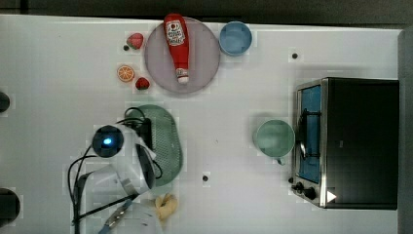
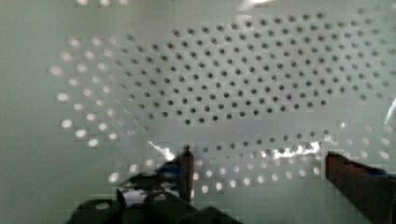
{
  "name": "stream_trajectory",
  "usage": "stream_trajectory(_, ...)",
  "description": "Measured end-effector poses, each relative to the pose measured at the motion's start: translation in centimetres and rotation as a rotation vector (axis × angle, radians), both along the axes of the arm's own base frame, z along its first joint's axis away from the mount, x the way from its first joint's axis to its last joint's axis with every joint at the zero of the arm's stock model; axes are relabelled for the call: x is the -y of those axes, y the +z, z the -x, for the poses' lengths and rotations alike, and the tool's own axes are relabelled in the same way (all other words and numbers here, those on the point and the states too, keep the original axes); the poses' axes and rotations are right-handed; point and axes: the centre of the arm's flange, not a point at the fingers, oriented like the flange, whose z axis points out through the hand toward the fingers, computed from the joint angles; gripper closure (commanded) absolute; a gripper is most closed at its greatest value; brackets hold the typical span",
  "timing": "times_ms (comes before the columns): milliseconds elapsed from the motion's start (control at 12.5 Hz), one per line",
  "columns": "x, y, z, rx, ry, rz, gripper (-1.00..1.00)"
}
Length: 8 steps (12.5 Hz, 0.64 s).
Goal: Drag strainer right to left.
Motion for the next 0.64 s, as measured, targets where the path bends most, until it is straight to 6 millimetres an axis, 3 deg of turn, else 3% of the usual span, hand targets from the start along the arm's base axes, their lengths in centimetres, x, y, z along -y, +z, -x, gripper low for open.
stream_trajectory(640,-7.5,0.6,-0.4,-0.005,-0.001,-0.025,-1.00)
